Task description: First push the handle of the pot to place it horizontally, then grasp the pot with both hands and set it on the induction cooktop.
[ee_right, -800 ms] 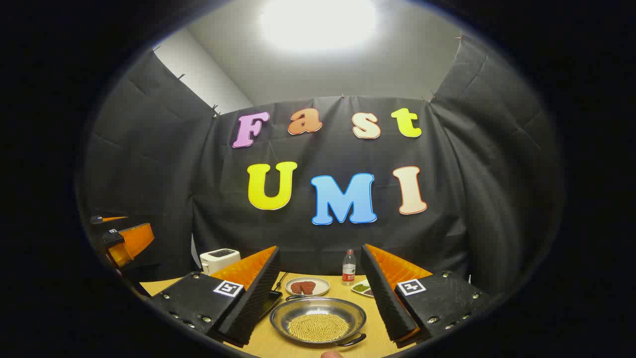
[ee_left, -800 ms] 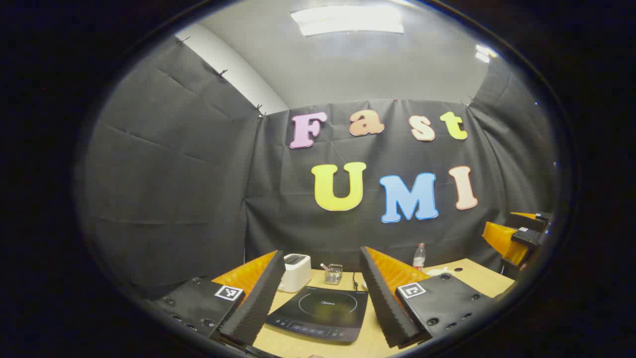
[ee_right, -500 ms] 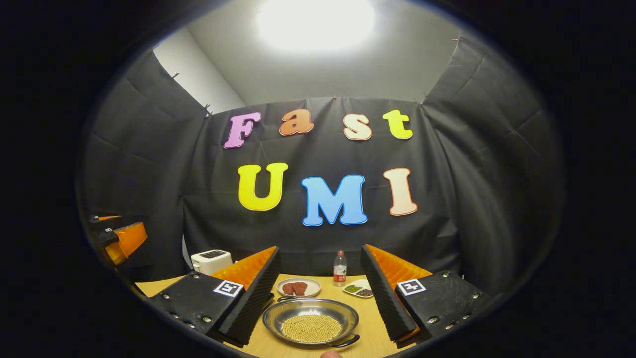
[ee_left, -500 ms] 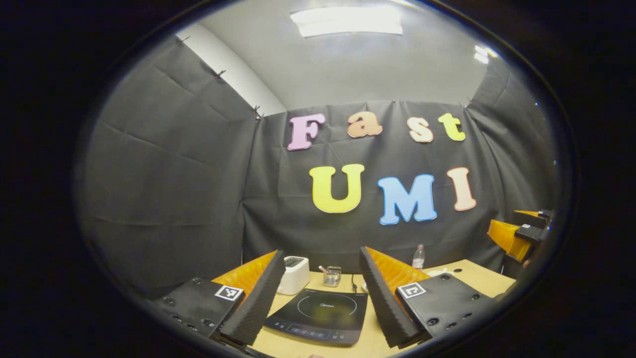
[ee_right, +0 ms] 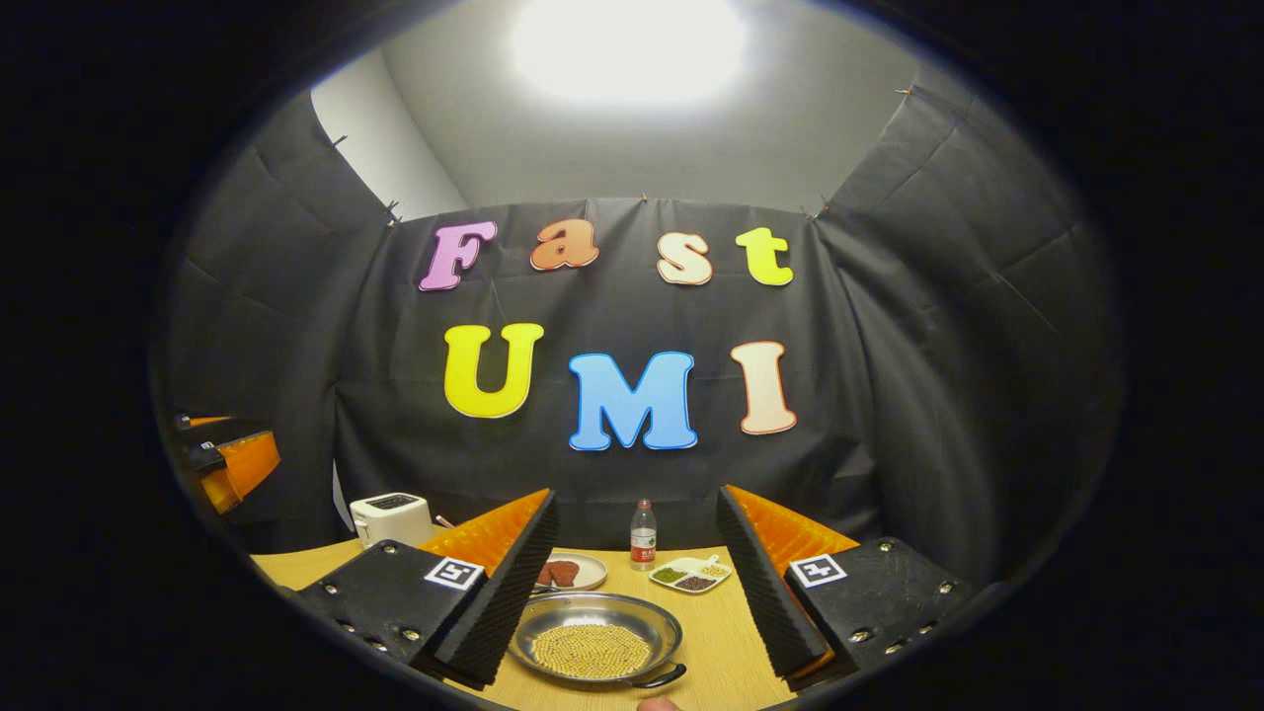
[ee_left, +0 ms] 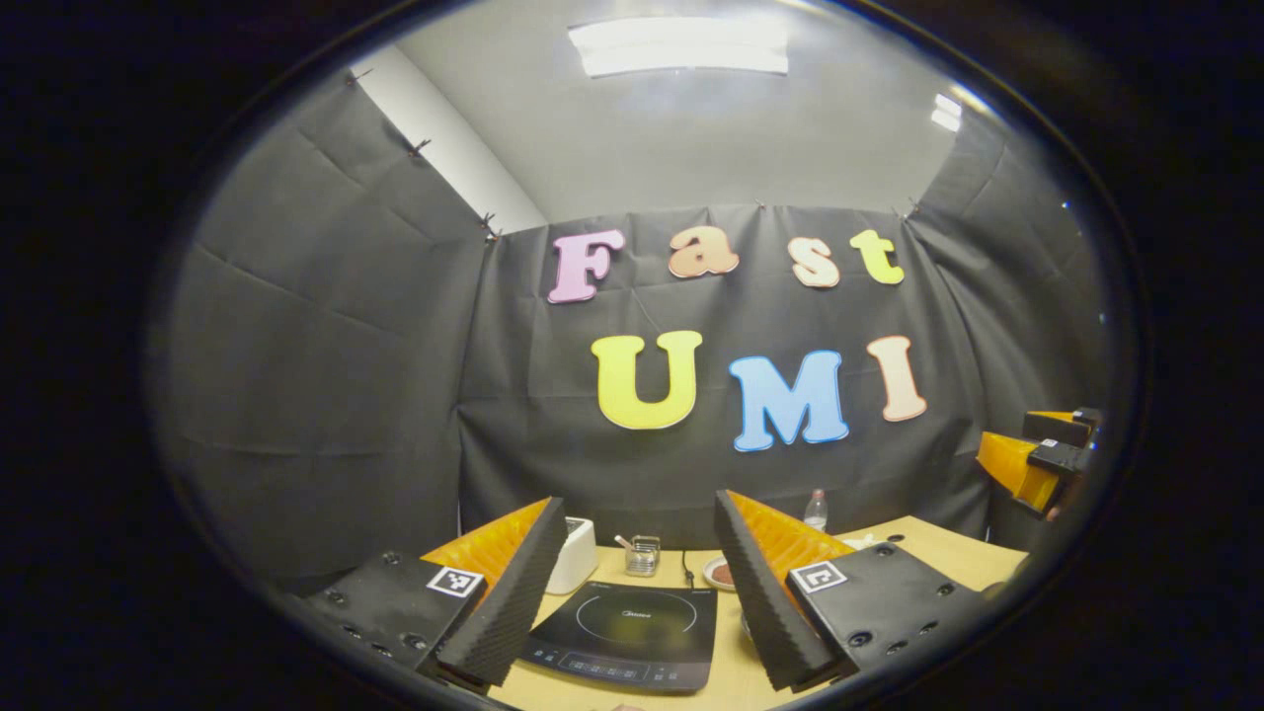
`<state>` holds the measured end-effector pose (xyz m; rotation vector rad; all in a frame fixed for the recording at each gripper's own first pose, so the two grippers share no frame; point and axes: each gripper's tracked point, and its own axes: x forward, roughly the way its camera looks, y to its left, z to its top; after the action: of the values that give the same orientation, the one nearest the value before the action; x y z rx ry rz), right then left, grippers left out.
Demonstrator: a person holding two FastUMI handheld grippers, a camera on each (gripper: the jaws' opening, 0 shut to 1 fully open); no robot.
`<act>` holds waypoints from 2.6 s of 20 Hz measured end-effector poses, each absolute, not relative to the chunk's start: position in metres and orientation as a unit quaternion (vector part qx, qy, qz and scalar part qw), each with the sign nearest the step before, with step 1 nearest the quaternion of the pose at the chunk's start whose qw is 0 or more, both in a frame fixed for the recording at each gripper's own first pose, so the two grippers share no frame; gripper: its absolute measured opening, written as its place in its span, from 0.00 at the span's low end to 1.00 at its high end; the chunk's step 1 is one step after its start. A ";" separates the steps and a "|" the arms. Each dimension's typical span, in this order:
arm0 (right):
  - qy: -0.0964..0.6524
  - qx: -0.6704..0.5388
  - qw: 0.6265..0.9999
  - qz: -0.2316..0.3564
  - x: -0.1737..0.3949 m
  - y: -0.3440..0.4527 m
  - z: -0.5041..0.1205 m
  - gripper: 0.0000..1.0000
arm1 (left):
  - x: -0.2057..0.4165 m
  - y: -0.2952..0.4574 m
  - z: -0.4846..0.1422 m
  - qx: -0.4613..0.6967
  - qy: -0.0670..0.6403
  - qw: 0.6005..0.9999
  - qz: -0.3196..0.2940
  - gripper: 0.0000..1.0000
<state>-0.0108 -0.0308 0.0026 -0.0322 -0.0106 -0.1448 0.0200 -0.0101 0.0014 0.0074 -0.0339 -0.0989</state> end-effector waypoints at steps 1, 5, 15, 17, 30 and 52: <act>-0.004 -0.016 0.997 -0.075 -0.011 -0.030 0.002 0.97 | 0.021 -0.011 0.000 0.003 -0.016 0.998 -0.054 0.97; 0.000 -0.019 0.997 -0.080 -0.010 -0.026 0.001 0.97 | 0.025 -0.008 -0.003 0.000 -0.013 0.998 -0.062 0.94; 0.023 -0.031 0.996 -0.085 -0.010 -0.006 -0.009 0.74 | 0.029 0.016 -0.003 -0.004 -0.019 0.998 -0.066 1.00; 0.026 -0.028 0.996 -0.075 -0.008 0.003 -0.010 0.50 | 0.030 0.022 0.000 -0.002 -0.022 0.998 -0.066 0.97; 0.126 -0.032 0.991 0.016 -0.011 0.065 -0.082 0.01 | 0.030 0.058 -0.011 0.000 -0.019 0.998 -0.057 0.97; 0.437 -0.044 0.880 0.180 -0.030 -0.001 -0.285 0.01 | 0.100 -0.061 -0.051 0.017 0.025 0.999 -0.033 0.97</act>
<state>-0.0296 -0.0009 -0.2849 -0.0915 0.9109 0.3749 0.0998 -0.0614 -0.0506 0.0336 0.0497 -0.0651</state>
